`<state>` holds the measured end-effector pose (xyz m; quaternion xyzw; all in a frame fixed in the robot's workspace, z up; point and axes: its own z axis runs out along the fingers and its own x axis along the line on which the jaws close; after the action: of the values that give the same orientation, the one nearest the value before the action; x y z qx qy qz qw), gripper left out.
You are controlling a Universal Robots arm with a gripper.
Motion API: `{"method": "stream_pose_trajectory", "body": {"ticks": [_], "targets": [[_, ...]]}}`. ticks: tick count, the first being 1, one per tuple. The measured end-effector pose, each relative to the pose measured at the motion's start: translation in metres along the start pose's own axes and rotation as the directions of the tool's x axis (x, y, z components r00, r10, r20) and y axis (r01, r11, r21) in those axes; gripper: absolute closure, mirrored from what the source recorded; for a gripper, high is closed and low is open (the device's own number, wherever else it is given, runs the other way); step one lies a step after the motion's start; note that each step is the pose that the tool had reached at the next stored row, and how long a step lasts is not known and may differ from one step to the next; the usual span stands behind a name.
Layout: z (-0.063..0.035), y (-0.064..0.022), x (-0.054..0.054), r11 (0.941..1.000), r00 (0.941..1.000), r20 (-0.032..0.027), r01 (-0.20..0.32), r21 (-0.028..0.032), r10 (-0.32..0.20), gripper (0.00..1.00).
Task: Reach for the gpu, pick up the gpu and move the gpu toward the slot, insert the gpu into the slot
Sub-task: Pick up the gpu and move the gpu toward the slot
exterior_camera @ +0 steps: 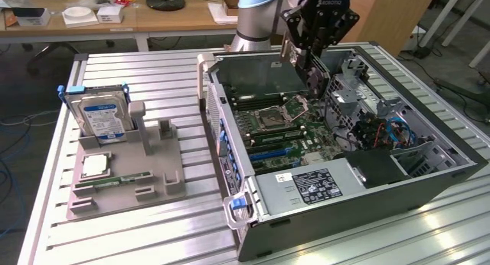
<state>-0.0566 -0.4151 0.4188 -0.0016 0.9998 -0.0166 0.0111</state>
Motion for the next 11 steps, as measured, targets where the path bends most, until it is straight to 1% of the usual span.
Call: {"method": "stream_pose_trajectory", "body": {"ticks": [5,11], "targets": [[0.0020,0.0000,-0.013,1.0000,1.0000,0.0000,0.000,-0.0003,0.000,0.74],[0.0049,0.0000,-0.034,1.0000,1.0000,0.0001,0.000,-0.0011,0.000,0.74]]}}
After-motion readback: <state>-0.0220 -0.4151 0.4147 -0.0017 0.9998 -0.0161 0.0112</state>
